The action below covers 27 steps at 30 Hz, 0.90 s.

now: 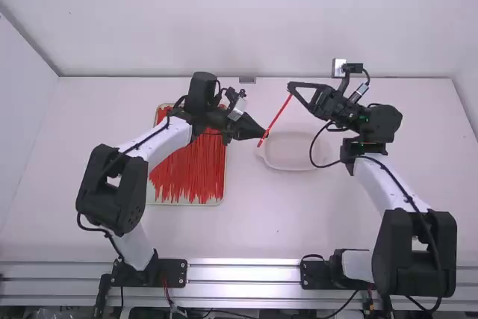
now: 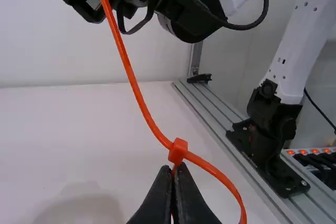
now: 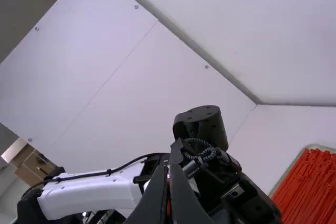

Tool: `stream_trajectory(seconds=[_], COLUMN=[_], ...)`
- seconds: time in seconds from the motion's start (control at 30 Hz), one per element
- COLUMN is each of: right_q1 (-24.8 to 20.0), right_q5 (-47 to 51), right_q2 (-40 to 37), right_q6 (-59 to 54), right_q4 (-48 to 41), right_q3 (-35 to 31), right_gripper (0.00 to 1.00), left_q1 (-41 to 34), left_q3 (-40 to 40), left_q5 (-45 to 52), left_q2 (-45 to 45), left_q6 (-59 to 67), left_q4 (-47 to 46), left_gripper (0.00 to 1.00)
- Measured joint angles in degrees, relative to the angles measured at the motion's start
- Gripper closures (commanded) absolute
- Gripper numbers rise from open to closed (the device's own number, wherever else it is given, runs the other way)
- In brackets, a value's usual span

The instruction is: Fasten the cable tie

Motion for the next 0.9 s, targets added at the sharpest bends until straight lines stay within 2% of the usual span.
stream_trajectory(seconds=[0.37, 0.43, 0.5, 0.53, 0.6, 0.77, 0.9], right_q1=[-1.0, -1.0, -1.8, -2.0, -3.3, -4.1, -3.8], right_q5=[0.0, -0.1, 1.1, 1.2, 1.5, -0.4, -3.0], right_q2=[0.0, 0.0, 0.0, 0.0, -0.2, -0.3, -0.3], right_q6=[0.6, 0.7, 1.4, 1.3, 1.5, 1.6, 1.6], right_q4=[0.0, 0.0, 0.7, 0.8, 1.0, 0.9, 0.8], right_q3=[0.5, 0.7, 1.6, 1.9, 3.0, 3.1, 3.1], right_gripper=[0.99, 0.9, 0.71, 0.69, 0.56, 0.43, 0.36], left_q1=[0.0, 0.0, 0.2, 0.2, 0.8, 2.8, 5.0], left_q3=[0.0, 0.0, -0.6, -0.9, -1.8, -2.1, -2.1], left_q5=[-1.1, -1.1, -1.5, -1.5, -1.6, -1.5, -0.6], left_q2=[0.0, 0.0, 0.0, 0.0, 0.0, 0.0, 0.0], left_q6=[0.0, 0.0, 0.0, 0.0, -0.8, -6.1, -13.7], left_q4=[-0.6, -0.3, 0.4, 0.5, 2.8, 12.3, 24.3], left_gripper=[0.98, 0.98, 0.98, 0.98, 0.98, 0.98, 0.98])
